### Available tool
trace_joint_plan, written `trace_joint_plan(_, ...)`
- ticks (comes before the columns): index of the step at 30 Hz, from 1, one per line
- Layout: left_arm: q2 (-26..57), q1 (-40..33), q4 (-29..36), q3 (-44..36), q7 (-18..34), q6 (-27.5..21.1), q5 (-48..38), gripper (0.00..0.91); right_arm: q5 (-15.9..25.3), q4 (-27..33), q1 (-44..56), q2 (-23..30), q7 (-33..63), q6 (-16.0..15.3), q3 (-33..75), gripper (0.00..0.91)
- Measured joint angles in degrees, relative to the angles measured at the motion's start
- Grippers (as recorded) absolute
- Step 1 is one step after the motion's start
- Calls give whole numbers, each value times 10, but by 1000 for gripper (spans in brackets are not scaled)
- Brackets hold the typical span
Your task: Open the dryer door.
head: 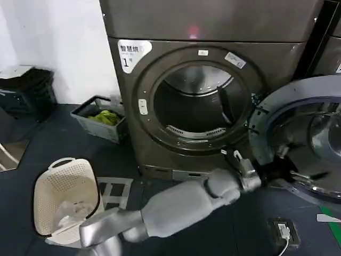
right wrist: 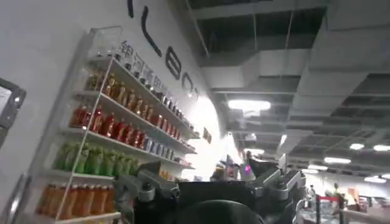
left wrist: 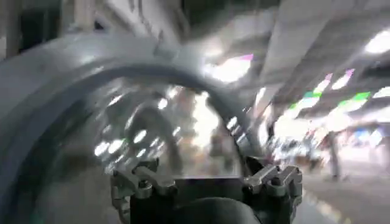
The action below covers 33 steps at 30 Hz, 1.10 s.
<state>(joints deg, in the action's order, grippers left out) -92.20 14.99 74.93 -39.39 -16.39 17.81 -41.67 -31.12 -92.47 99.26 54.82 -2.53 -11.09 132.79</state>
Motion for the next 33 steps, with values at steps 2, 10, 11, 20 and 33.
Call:
trace_joint_plan(2, 0, 5, 13, -8, -13, 18, -23, 907, 3, 4, 0, -3, 5, 1, 5, 907)
trace_joint_plan(10, 106, 27, 118, -32, -15, 27, -31, 907, 9, 12, -3, -12, 5, -1, 7, 907)
trace_joint_plan(11, 128, 28, 134, -33, -15, 25, -30, 907, 10, 12, -4, -13, 5, -2, 7, 907)
trace_joint_plan(20, 343, 9, 260, -45, 6, -6, 7, 907, 55, 18, -11, -26, 1, -10, 6, 907)
trace_joint_plan(33, 629, -85, 335, -152, 101, -257, -25, 907, 77, 17, -28, -40, -3, -21, -8, 907)
